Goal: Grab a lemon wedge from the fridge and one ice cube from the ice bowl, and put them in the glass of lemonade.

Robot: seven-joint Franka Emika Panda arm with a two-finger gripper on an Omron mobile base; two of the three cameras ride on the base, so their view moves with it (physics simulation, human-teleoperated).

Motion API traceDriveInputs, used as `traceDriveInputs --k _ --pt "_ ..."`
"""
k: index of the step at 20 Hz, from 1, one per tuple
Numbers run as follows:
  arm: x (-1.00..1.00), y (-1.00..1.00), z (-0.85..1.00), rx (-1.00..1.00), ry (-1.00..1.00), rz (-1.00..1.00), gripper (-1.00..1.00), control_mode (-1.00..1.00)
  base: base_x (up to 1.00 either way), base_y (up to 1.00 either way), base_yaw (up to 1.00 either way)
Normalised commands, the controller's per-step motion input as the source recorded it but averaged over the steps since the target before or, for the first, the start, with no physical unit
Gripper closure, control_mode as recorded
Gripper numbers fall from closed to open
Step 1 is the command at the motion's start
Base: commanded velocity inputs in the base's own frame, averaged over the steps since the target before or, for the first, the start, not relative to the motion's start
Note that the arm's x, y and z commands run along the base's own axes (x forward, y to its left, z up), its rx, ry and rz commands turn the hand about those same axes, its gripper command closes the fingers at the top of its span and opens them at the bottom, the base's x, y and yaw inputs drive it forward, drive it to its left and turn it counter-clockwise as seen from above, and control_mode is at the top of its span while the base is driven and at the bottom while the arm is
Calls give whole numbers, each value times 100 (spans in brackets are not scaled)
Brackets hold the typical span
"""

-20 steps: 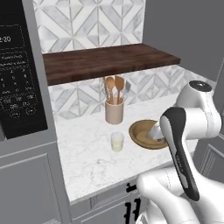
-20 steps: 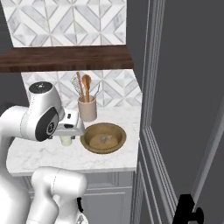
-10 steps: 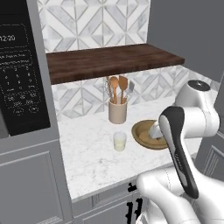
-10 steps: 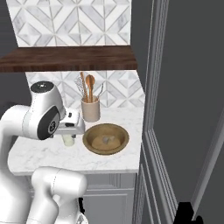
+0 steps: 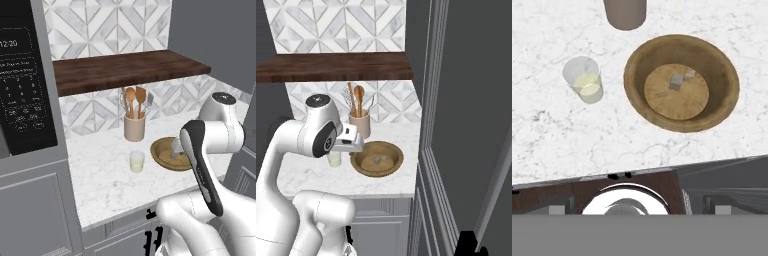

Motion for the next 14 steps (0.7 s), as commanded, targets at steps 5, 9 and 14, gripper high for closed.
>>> traceDriveInputs --k 5,9,14 --pt "33 -34 -40 0 0 -13 -100 -100 0 0 0" --pt "11 -14 -29 0 0 -18 -100 -100 0 0 0" --pt "12 0 -20 5 0 -22 -100 -100 0 0 0"
